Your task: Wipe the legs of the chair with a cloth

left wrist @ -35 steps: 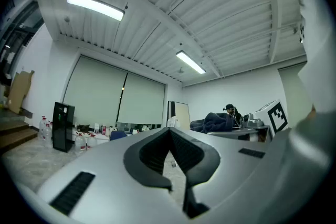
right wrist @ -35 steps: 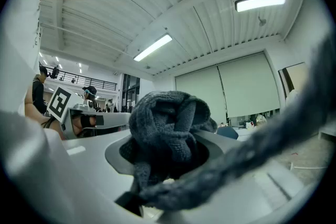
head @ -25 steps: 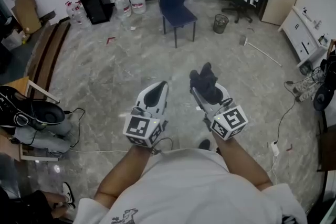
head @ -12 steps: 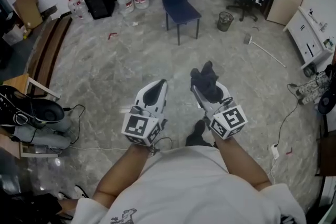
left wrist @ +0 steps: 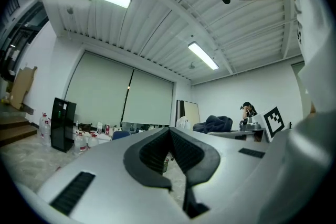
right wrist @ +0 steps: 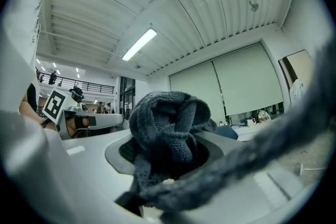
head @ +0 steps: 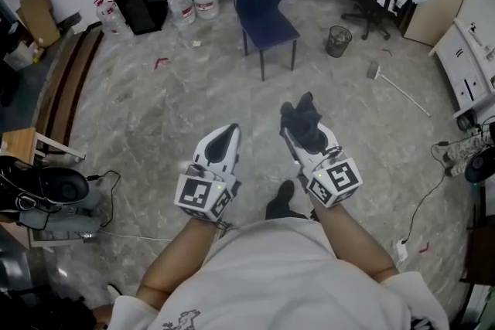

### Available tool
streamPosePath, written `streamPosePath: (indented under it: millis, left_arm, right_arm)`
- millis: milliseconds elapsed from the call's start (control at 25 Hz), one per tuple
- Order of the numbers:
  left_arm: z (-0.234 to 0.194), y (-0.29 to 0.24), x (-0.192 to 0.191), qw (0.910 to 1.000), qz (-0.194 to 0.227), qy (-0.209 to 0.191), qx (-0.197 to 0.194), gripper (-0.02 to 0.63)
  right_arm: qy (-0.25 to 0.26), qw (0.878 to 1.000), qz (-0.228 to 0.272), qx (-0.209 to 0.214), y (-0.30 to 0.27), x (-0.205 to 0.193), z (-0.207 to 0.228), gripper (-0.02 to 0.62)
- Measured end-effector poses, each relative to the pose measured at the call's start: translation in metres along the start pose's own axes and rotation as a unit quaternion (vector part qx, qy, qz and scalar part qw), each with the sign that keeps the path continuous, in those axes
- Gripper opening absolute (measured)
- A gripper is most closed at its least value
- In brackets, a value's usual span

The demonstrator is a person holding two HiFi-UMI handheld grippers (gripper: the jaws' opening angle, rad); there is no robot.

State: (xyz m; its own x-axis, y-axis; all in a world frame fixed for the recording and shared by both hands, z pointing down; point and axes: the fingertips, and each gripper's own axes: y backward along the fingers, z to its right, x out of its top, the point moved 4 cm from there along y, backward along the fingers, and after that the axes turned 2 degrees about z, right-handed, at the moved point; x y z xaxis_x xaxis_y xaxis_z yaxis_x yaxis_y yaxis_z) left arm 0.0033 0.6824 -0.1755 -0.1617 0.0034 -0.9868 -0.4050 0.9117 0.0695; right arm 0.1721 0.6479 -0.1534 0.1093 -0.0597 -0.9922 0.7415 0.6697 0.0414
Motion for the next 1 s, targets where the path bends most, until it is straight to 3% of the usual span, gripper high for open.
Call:
streamPosePath:
  millis: [320,560,760,1000]
  left_arm:
    - [-0.067,-0.169,0.0,0.9986,-0.005,0.008,0.053,0.008]
    - [-0.118,-0.248,-0.006,0.998,-0.008,0.014,0.061,0.008]
    - [-0.189,-0.332,-0.021,0.9986,0.0,0.023,0.047,0.008]
    - [-0.31,-0.482,-0.057,0.9992,0.019,0.032,-0.016,0.006]
  right_arm:
    - [-0.005,0.999,-0.02,0.024,-0.114,0.02,0.171,0.15]
    - [0.001,1.0,-0.021,0.017,-0.188,0.023,0.251,0.15]
    - [0.017,1.0,-0.026,0.0,-0.267,0.004,0.309,0.152]
    - [0.048,0.998,-0.027,-0.018,-0.407,-0.029,0.394,0.152]
